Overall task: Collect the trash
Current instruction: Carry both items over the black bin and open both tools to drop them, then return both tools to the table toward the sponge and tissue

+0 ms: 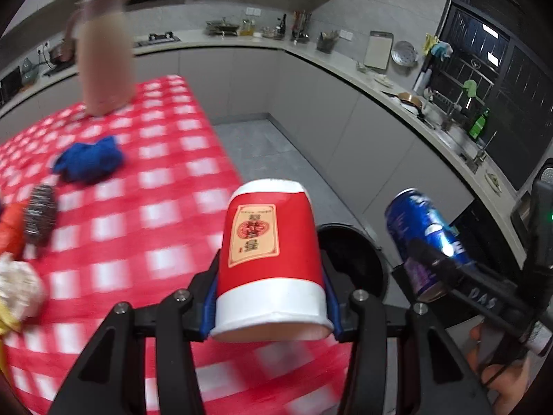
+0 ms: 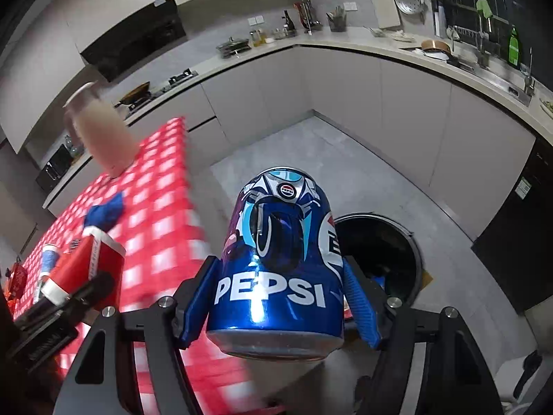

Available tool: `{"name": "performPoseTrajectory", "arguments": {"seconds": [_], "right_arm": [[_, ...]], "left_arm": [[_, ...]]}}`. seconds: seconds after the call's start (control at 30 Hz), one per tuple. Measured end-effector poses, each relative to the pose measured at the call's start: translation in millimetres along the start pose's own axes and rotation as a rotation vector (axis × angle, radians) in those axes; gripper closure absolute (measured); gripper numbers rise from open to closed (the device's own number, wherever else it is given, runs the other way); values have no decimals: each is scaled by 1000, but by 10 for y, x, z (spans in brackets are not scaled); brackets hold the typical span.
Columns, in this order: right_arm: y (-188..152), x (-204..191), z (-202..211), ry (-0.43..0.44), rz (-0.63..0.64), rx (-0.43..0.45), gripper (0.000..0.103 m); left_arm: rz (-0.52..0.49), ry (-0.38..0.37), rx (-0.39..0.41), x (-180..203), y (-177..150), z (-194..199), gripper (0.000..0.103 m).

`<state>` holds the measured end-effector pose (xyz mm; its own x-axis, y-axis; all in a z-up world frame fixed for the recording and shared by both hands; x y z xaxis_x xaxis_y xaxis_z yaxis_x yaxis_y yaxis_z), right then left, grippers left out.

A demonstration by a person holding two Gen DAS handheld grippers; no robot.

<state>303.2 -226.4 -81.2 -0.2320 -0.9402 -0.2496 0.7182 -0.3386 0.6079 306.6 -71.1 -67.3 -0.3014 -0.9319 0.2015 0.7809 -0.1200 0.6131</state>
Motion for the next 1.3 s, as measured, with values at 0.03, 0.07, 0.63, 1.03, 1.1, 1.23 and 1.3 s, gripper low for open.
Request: {"name": "performPoseTrajectory", "arguments": {"seconds": [0.03, 0.07, 0.63, 1.03, 1.1, 1.23, 1.3], "right_arm": [[29, 121, -35, 1, 3, -14, 31], [56, 258, -73, 2, 8, -27, 31], [25, 1432, -1207, 56, 105, -257, 31], [-11, 1669, -1795, 26, 164, -347, 25], [14, 1703, -1772, 29, 152, -339, 24], [89, 1760, -1608, 30, 130, -303, 24], [141, 1777, -1510, 31, 117, -287, 24]], "left_arm": [[7, -5, -9, 126, 3, -77, 53], [9, -7, -20, 290, 6, -184, 53], [68, 99, -199, 1014, -324, -1553, 51], [97, 153, -288, 1005, -465, -2018, 33], [82, 171, -291, 1032, -442, -2010, 32], [70, 185, -246, 1128, -372, -1827, 32], [71, 190, -224, 1137, -321, -1671, 32]]}}
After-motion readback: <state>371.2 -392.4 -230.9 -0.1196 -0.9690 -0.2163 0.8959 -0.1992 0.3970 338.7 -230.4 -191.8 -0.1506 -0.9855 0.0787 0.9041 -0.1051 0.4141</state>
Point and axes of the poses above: each gripper's, at about its wrist camera, not at the fingertips, and z roughly against the way its jaws point, x to its right, y to its top, the point moved 5 cm from there along -z, roughly the way its jaws point
